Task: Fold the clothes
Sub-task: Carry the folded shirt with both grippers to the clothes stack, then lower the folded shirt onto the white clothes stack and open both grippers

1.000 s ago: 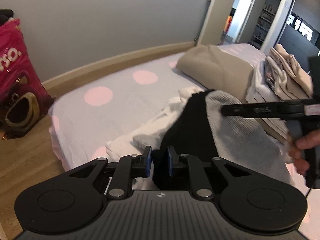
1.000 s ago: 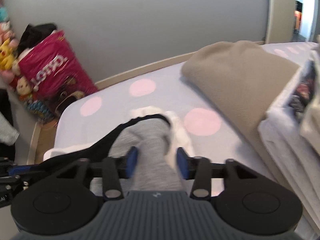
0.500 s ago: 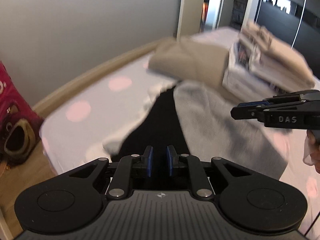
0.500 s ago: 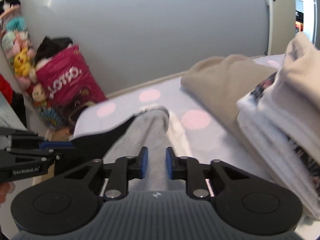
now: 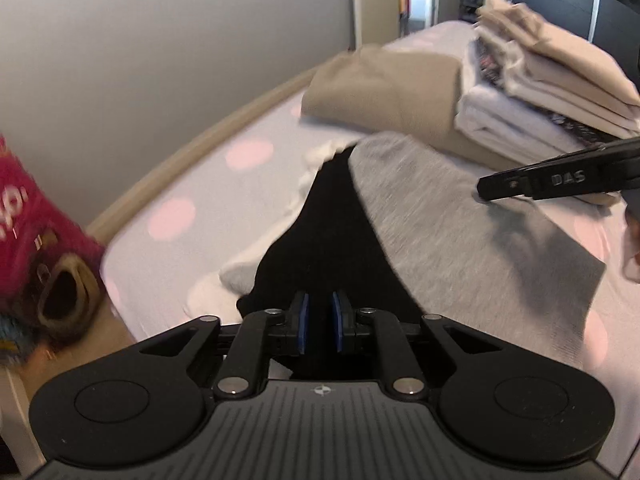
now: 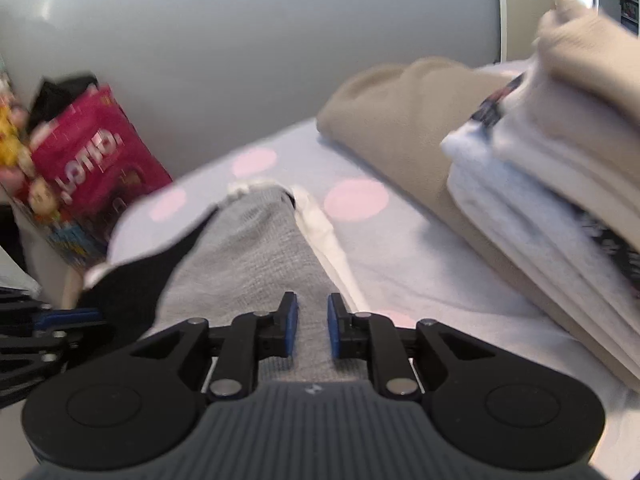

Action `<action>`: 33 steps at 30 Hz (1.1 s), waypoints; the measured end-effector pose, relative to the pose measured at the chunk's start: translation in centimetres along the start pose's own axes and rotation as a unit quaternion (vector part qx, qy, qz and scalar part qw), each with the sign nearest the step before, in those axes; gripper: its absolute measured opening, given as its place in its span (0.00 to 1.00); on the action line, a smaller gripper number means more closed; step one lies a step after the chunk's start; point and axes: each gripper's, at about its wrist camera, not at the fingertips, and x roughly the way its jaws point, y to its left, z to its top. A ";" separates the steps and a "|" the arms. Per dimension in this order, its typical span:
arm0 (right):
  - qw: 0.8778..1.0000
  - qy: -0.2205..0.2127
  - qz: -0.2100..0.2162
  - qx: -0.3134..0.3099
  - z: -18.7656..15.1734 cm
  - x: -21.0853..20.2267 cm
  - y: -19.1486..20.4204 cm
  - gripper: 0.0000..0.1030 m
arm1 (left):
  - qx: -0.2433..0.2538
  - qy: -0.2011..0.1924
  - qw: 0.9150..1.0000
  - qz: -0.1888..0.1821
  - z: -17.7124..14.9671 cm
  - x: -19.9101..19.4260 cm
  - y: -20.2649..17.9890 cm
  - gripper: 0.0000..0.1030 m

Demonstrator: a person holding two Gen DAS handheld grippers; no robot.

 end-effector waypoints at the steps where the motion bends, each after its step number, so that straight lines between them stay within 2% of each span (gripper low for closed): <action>1: 1.000 -0.004 0.000 -0.004 -0.3 -0.8 -0.1 0.20 | 0.010 -0.005 1.000 -0.008 0.1 -0.5 -0.6 0.12; 2: 1.000 -0.007 -0.001 -0.010 -0.6 -1.6 -0.2 0.20 | 0.019 -0.009 1.000 -0.018 0.3 -1.0 -1.2 0.12; 5: 1.000 -0.006 0.000 -0.024 -1.7 -3.1 -0.1 0.20 | 0.041 0.013 0.996 -0.074 0.4 -1.4 -3.0 0.11; 9: 0.999 0.023 -0.020 -0.041 -3.1 -1.9 0.1 0.18 | 0.072 0.054 0.994 -0.059 0.2 -0.1 -4.2 0.11; 11: 0.998 0.041 -0.036 -0.040 -3.7 -0.8 -0.2 0.13 | 0.076 0.062 0.993 -0.060 -0.1 0.3 -4.2 0.11; 15: 0.996 0.053 -0.052 -0.046 -4.3 -0.2 -0.1 0.13 | 0.095 0.070 0.991 -0.056 -0.2 0.6 -4.6 0.12; 19: 0.996 0.060 -0.056 -0.021 -3.8 -1.6 -0.1 0.13 | 0.110 0.057 0.991 -0.048 -0.2 -0.2 -5.1 0.12; 21: 0.996 0.057 -0.061 -0.019 -3.7 -3.2 0.2 0.19 | 0.112 0.048 0.991 -0.048 -0.1 -1.1 -5.3 0.13; 24: 0.994 0.058 -0.081 -0.035 -3.9 -6.1 1.0 0.21 | 0.104 0.029 0.993 -0.046 0.4 -2.9 -5.9 0.19; 27: 0.995 0.053 -0.078 -0.030 -3.8 -9.4 1.4 0.31 | 0.099 0.007 0.994 -0.045 0.6 -5.0 -7.1 0.31; 29: 0.995 0.050 -0.082 -0.026 -3.7 -11.5 1.8 0.35 | 0.095 -0.007 0.994 -0.048 0.8 -6.6 -8.0 0.42; 31: 0.995 0.049 -0.086 -0.021 -3.7 -13.7 2.4 0.39 | 0.082 -0.024 0.995 -0.051 1.0 -8.4 -8.6 0.43; 33: 0.995 0.042 -0.090 -0.010 -4.0 -15.8 3.0 0.43 | 0.071 -0.038 0.995 -0.056 1.3 -10.2 -9.1 0.48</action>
